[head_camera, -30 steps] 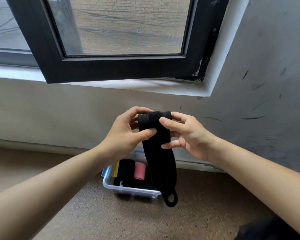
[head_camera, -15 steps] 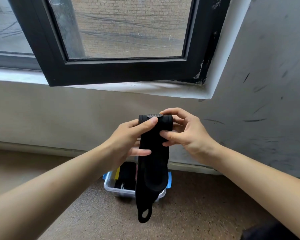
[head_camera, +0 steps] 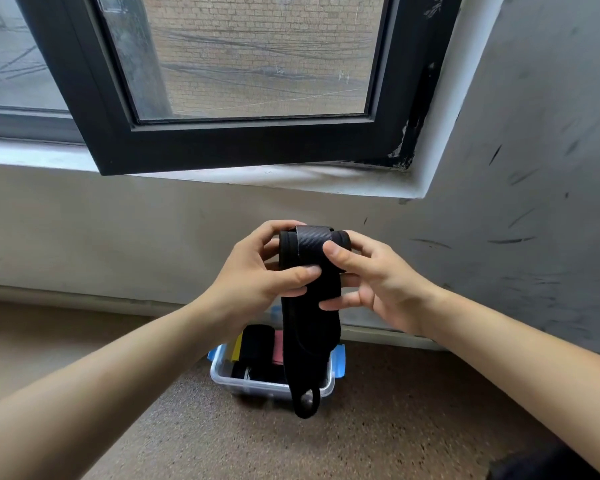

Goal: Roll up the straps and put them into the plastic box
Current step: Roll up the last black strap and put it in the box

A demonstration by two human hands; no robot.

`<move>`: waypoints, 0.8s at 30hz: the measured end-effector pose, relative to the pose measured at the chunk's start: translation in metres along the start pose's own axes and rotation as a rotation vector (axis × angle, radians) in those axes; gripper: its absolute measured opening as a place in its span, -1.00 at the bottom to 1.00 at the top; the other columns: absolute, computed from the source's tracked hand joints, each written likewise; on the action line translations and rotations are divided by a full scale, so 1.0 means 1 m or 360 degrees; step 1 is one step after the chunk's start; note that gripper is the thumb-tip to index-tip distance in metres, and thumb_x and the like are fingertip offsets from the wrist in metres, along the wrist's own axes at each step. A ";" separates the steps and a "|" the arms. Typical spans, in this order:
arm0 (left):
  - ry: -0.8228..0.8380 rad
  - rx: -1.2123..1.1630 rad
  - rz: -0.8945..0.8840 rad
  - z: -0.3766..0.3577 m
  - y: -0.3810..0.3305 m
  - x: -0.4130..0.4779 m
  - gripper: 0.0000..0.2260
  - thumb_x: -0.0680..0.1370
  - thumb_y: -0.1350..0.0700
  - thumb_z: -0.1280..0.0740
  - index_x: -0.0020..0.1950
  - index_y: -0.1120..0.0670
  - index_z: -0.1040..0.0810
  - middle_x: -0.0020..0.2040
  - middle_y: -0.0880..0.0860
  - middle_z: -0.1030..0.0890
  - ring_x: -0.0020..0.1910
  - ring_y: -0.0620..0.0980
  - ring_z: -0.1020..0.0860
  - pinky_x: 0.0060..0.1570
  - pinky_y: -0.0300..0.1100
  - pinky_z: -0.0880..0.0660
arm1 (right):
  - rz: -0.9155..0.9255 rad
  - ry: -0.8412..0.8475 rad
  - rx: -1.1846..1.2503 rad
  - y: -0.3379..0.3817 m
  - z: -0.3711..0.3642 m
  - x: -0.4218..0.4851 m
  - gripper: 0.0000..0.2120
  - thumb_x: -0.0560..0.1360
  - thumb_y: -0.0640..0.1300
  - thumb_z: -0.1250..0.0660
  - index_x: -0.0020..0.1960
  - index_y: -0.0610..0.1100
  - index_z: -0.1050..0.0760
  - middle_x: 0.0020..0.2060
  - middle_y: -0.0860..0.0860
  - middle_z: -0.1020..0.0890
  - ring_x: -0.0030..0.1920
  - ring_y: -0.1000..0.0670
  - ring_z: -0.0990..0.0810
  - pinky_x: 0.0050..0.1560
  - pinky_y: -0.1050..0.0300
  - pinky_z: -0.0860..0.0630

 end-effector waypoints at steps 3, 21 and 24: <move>0.0006 0.0105 -0.0029 -0.002 -0.001 -0.001 -0.50 0.45 0.31 -0.55 0.30 -0.05 -0.56 0.16 0.05 -0.66 0.09 0.02 -0.70 -0.17 -0.10 -0.65 | 0.0030 0.0002 0.0046 0.003 0.001 0.000 -0.62 0.48 -0.06 -0.44 0.26 -0.16 -0.58 0.07 -0.09 -0.71 0.08 -0.15 -0.72 -0.08 -0.03 -0.67; 0.0103 0.0137 0.0351 0.003 0.001 -0.004 -0.58 0.43 -0.07 -0.49 0.27 0.00 -0.63 0.12 0.07 -0.73 0.07 0.05 -0.73 -0.07 -0.09 -0.64 | 0.0182 0.0040 -0.0137 0.007 0.004 -0.002 -0.47 0.41 -0.29 -0.54 0.32 -0.05 -0.51 0.20 -0.07 -0.61 0.16 -0.11 -0.69 -0.02 -0.06 -0.67; 0.0080 0.0170 0.0275 0.009 -0.002 -0.001 -0.58 0.41 0.02 -0.56 0.24 0.03 -0.63 0.10 0.14 -0.73 0.09 0.09 -0.72 -0.02 -0.06 -0.64 | 0.0106 0.0065 -0.0172 0.004 0.005 -0.001 -0.50 0.43 -0.21 -0.52 0.33 -0.05 -0.51 0.25 -0.09 -0.60 0.19 -0.12 -0.68 0.01 -0.09 -0.66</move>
Point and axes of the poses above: each hand's wrist, its own x-axis towards the middle knuckle, its own z-axis out of the back of the hand, y = z × x, the point moved 7 cm from there along x, towards the middle knuckle
